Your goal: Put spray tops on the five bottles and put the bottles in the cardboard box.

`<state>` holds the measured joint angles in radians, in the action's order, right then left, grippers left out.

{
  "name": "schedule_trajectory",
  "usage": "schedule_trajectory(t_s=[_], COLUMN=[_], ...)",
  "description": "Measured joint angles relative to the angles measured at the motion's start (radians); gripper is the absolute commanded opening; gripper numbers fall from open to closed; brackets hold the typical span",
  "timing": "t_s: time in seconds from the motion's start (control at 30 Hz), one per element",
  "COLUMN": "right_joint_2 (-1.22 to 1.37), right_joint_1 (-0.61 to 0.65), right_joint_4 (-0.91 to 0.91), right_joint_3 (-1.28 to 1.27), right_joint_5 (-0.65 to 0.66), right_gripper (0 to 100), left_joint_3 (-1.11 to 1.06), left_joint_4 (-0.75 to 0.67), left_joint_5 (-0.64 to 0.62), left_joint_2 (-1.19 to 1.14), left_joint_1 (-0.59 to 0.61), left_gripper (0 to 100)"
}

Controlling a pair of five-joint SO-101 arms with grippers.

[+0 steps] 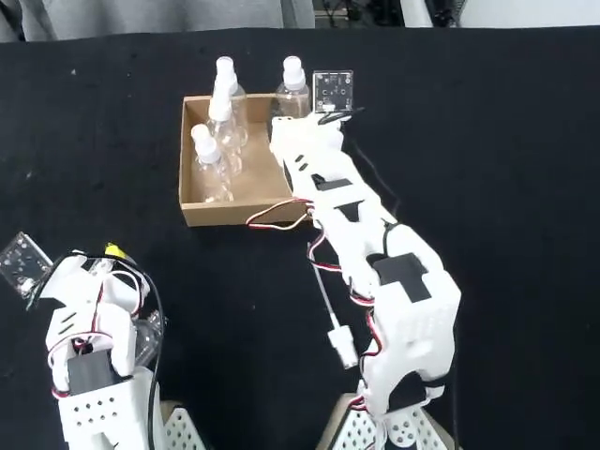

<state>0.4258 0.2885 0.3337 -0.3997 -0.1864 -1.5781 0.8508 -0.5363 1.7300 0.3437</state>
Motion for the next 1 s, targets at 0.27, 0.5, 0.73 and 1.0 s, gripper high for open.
schedule_trajectory(t_s=[0.27,0.5,0.73,1.0], right_joint_2=[-0.02,-0.072,-0.178,-0.304], right_joint_1=[0.0,0.0,0.0,0.0], right_joint_4=[-0.107,-0.149,-0.149,-0.149], right_joint_3=[-0.035,-0.06,-0.157,-0.264], right_joint_5=[0.0,0.0,0.055,0.064], right_gripper=[26.3,26.3,26.3,25.9], left_joint_3=[0.0,0.0,0.0,0.0], left_joint_4=[0.0,0.0,0.0,0.0], left_joint_5=[0.0,0.0,0.0,0.0], left_joint_2=[0.0,0.0,0.0,0.0], left_joint_1=[0.0,0.0,0.0,0.0], left_gripper=[4,4,4,4])
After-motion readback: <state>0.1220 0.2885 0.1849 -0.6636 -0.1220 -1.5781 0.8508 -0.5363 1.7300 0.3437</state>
